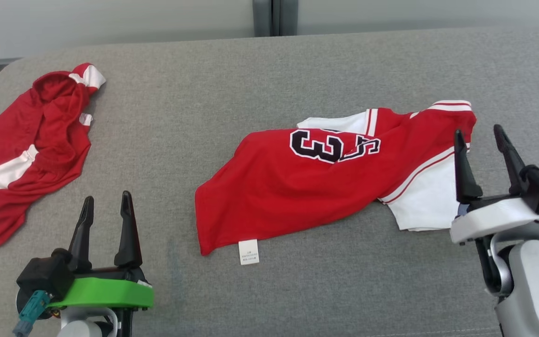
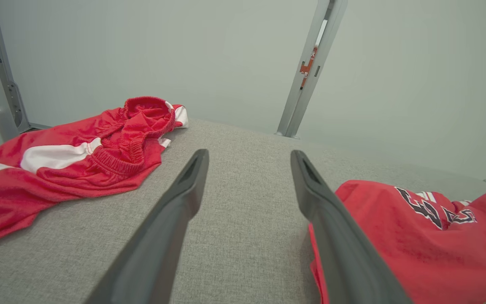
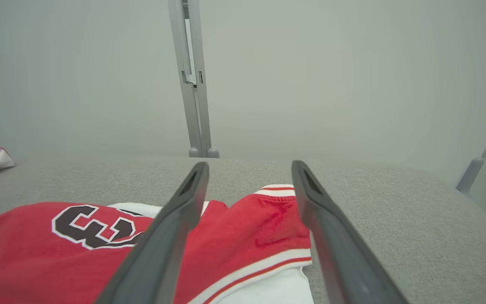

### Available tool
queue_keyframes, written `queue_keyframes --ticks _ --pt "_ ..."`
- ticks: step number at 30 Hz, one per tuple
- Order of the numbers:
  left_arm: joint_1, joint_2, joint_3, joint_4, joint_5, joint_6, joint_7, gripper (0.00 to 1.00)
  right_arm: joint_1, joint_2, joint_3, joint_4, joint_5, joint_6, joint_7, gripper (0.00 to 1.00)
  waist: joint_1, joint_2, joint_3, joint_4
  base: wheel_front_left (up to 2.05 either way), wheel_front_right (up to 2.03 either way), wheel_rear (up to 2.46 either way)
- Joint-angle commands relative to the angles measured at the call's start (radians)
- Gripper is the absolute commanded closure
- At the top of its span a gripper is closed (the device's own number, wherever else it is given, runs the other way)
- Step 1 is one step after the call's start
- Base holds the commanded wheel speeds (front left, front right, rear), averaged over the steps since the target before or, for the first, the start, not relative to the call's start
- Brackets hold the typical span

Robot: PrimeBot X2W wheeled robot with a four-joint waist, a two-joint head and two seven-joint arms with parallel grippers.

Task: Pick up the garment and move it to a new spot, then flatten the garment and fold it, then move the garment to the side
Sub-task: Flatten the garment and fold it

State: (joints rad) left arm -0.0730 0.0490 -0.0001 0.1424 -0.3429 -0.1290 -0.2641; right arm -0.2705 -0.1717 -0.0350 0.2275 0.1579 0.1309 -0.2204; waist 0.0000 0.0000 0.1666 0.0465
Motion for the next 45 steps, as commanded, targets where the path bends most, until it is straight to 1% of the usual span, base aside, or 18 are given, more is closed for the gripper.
queue_keyframes --ticks 1,6,16,24,35,38,41,43,45 --pt "0.012 0.003 0.007 -0.001 0.021 -0.002 0.000 0.00 0.033 0.001 0.012 -0.020 0.004 0.000 -0.012 0.00 0.0000 0.0000 -0.039 -0.037 0.00 0.00 0.00" --pt "0.039 0.003 0.013 0.012 0.039 -0.002 0.000 0.00 0.114 0.024 0.045 -0.066 0.014 0.000 -0.029 0.00 0.0000 0.0000 -0.082 -0.060 0.00 0.00 0.00" --pt "0.101 0.003 -0.008 0.050 0.059 -0.002 0.000 0.00 0.213 0.059 0.038 -0.016 0.024 0.000 -0.022 0.00 0.0000 0.0000 -0.151 -0.073 0.00 0.00 0.00" --pt "0.113 0.003 -0.012 0.069 0.050 -0.002 0.000 0.00 0.217 0.068 0.022 -0.012 0.026 0.000 -0.008 0.00 0.0000 0.0000 -0.160 -0.077 0.00 0.00 0.00" --pt "0.090 0.003 -0.021 0.079 0.040 -0.003 -0.001 0.00 0.191 0.071 0.014 -0.016 0.031 0.000 0.010 0.00 0.0000 0.0000 -0.139 -0.073 0.00 0.00 0.00" --pt "0.087 0.003 -0.058 0.106 0.047 -0.003 0.000 0.00 0.176 0.064 -0.001 0.004 0.034 0.000 0.052 0.00 0.0000 0.0000 -0.130 -0.076 0.00 0.00 0.00" --pt "0.076 0.003 -0.118 0.191 0.039 -0.003 0.002 0.00 0.143 0.054 -0.030 0.051 0.037 0.000 0.150 0.00 0.0000 0.0000 -0.119 -0.081 0.00 0.00 0.00" --pt "0.051 0.006 -0.149 0.242 0.034 -0.003 0.009 0.00 0.115 0.045 -0.045 0.093 0.030 0.000 0.226 0.00 0.0000 0.0000 -0.109 -0.083 0.00 0.00 0.00" --pt "0.024 0.008 -0.174 0.289 0.024 -0.003 0.016 0.00 0.077 0.035 -0.057 0.131 0.026 0.000 0.280 0.00 0.0000 0.0000 -0.093 -0.083 0.00 0.00 0.00"
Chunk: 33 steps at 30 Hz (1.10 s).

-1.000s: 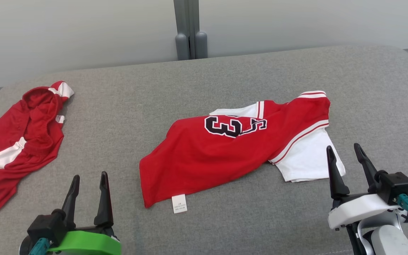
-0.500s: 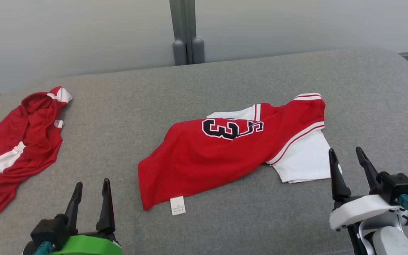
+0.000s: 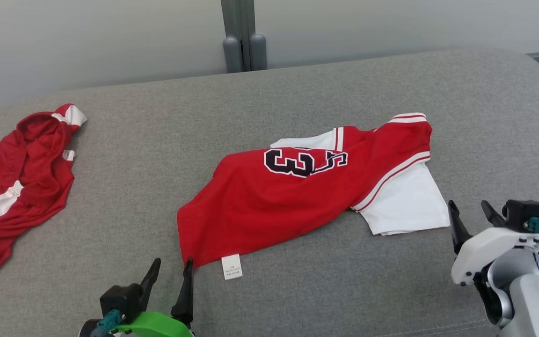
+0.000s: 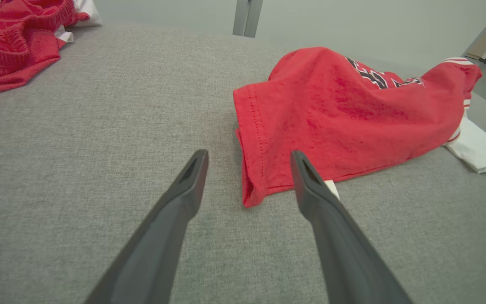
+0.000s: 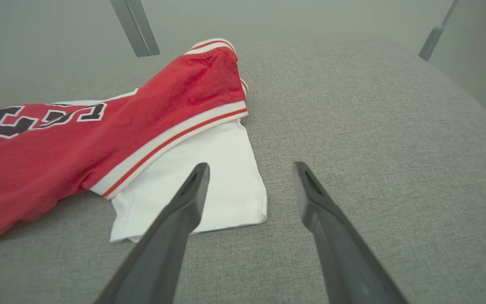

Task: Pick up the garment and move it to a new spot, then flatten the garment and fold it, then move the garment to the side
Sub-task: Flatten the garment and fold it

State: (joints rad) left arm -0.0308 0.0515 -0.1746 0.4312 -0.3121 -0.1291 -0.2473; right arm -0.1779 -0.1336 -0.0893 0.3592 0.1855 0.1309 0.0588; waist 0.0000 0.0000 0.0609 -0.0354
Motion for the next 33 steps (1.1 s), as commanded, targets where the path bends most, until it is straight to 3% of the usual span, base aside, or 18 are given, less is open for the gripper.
queue_keyframes --ticks 1,11,23,24,25,27,28,33 --pt "-0.029 0.006 -0.005 0.023 -0.011 -0.002 0.005 0.00 -0.031 -0.006 -0.008 0.020 0.000 0.000 0.021 0.00 0.0000 0.0000 0.019 0.000 0.00 0.00 0.00" --pt "-0.192 0.003 -0.071 0.226 -0.044 0.002 0.044 0.00 -0.193 -0.027 -0.033 0.245 0.039 0.000 0.115 0.00 0.0000 0.0000 0.093 0.022 0.00 0.00 0.00" --pt "-0.270 -0.003 -0.183 0.379 -0.109 -0.002 0.024 0.00 -0.235 -0.011 0.042 0.455 0.091 0.000 0.150 0.00 0.0000 0.0000 0.122 0.032 0.00 0.00 0.00" --pt "-0.271 -0.005 -0.204 0.380 -0.121 -0.002 0.023 0.05 -0.233 -0.006 0.051 0.464 0.096 0.002 0.156 0.00 0.0000 0.0000 0.123 0.032 0.00 0.00 0.00" --pt "-0.273 -0.006 -0.227 0.383 -0.141 -0.003 0.020 0.26 -0.229 0.001 0.064 0.473 0.107 0.003 0.164 0.00 0.0000 0.0000 0.124 0.032 0.00 0.00 0.00" --pt "-0.281 -0.005 -0.260 0.394 -0.167 -0.003 0.016 0.84 -0.224 0.007 0.086 0.485 0.130 0.004 0.174 0.70 0.0000 0.0000 0.126 0.032 0.00 0.00 0.00" --pt "-0.287 -0.005 -0.275 0.403 -0.171 -0.003 0.015 1.00 -0.223 0.009 0.097 0.488 0.140 0.004 0.177 1.00 0.0000 0.0000 0.126 0.032 0.00 0.00 0.00" --pt "-0.323 0.008 -0.323 0.429 -0.228 -0.002 -0.002 1.00 -0.239 -0.003 0.133 0.467 0.212 0.003 0.159 1.00 0.0000 0.0000 0.128 0.030 0.00 0.00 0.00"
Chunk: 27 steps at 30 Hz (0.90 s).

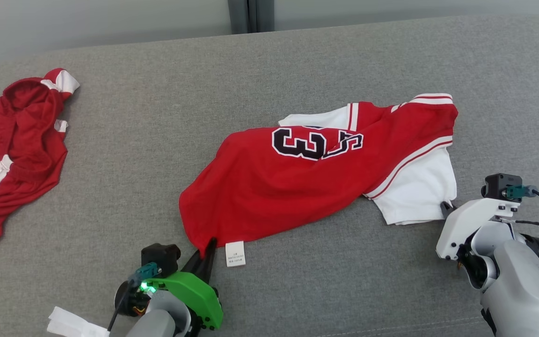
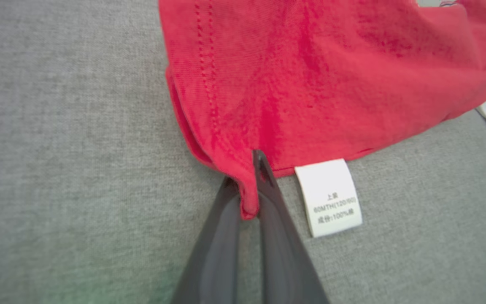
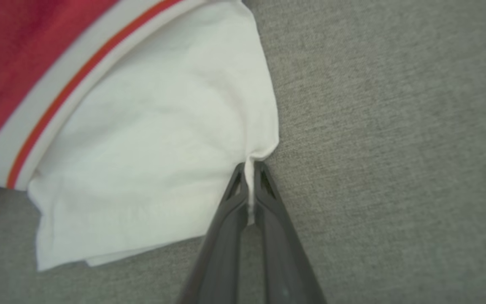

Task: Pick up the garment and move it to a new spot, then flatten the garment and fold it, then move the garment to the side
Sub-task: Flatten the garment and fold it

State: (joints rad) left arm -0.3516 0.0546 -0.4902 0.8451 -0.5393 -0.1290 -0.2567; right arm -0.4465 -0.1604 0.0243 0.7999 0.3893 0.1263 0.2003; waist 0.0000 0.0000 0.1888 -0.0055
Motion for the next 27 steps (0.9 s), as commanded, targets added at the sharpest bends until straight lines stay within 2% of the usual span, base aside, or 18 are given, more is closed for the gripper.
queue_keyframes --ticks 1,5,11,15,22,27 --pt "-0.010 0.011 -0.006 0.014 -0.003 -0.002 0.003 1.00 0.024 0.019 0.024 0.017 0.014 0.008 0.003 1.00 0.0000 0.0000 0.000 0.000 0.00 0.00 0.00" --pt "-0.027 0.028 0.035 -0.032 -0.022 0.000 -0.006 1.00 0.012 -0.010 0.027 -0.038 0.047 0.007 -0.074 1.00 0.0000 0.0000 -0.007 0.005 0.00 0.00 0.00" --pt "0.037 0.033 0.100 -0.245 -0.033 0.000 -0.007 1.00 0.043 -0.049 0.029 -0.175 0.095 0.005 -0.175 1.00 0.0000 0.0000 -0.032 0.012 0.00 0.00 0.00" --pt "0.077 0.041 0.149 -0.400 -0.043 0.000 -0.007 1.00 0.073 -0.069 0.008 -0.317 0.107 0.005 -0.210 1.00 0.0000 0.0000 -0.048 0.009 0.00 0.00 0.00" --pt "0.058 0.064 0.134 -0.623 -0.083 0.000 0.025 1.00 0.121 -0.073 -0.063 -0.620 0.102 0.005 -0.159 1.00 0.0000 0.0000 -0.066 -0.006 0.00 0.00 0.00" --pt "-0.005 0.091 0.124 -0.760 -0.175 0.000 0.104 1.00 0.084 -0.068 -0.078 -0.830 0.096 0.005 -0.088 1.00 0.0000 0.0000 -0.052 -0.033 0.00 0.00 0.00"
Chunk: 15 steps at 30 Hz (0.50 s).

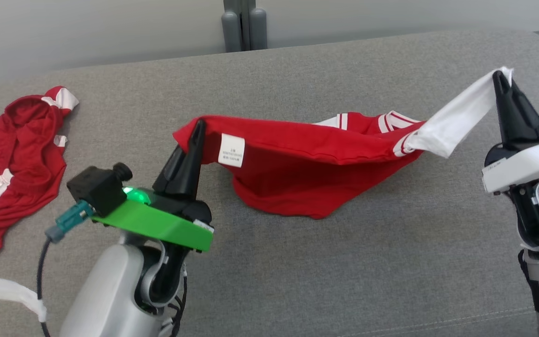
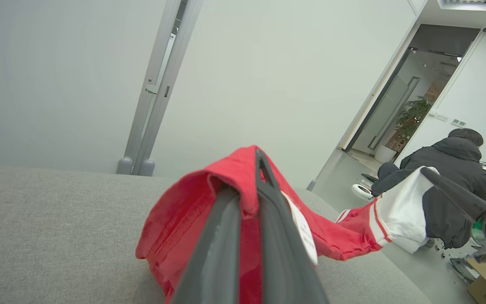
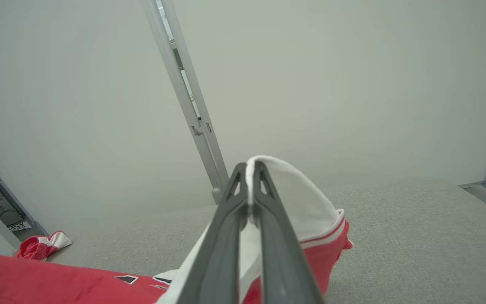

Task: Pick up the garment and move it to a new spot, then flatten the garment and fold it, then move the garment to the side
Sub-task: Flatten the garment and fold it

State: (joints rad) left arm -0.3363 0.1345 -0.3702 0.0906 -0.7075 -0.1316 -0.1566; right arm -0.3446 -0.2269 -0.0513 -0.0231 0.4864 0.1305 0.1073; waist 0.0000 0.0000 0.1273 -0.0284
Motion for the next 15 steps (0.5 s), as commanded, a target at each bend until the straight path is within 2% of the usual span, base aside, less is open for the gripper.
queue_keyframes --ticks 1,4,7,12,15 --pt "-0.039 0.022 0.003 -0.021 -0.020 0.002 0.021 1.00 -0.030 -0.002 -0.003 -0.032 -0.003 0.001 0.023 1.00 0.0000 0.0000 0.015 -0.015 0.00 0.00 0.00" --pt "-0.118 0.055 -0.004 -0.052 -0.051 0.002 0.075 1.00 -0.100 -0.015 0.009 -0.084 -0.024 0.001 0.074 1.00 0.0000 0.0000 0.053 -0.032 0.00 0.00 0.00" --pt "-0.208 0.082 0.003 -0.044 -0.080 0.002 0.119 1.00 -0.199 -0.012 0.028 -0.080 -0.020 0.001 0.111 1.00 0.0000 0.0000 0.111 -0.054 0.00 0.00 0.00" --pt "-0.425 0.187 -0.021 0.026 -0.024 0.002 0.183 1.00 -0.432 -0.025 0.118 0.068 -0.030 0.001 0.169 1.00 0.0000 0.0000 0.276 -0.110 0.00 0.00 0.00" --pt "-0.566 0.238 -0.026 0.094 -0.024 0.002 0.186 1.00 -0.588 -0.010 0.178 0.199 -0.035 0.001 0.143 1.00 0.0000 0.0000 0.366 -0.142 0.00 0.00 0.00"
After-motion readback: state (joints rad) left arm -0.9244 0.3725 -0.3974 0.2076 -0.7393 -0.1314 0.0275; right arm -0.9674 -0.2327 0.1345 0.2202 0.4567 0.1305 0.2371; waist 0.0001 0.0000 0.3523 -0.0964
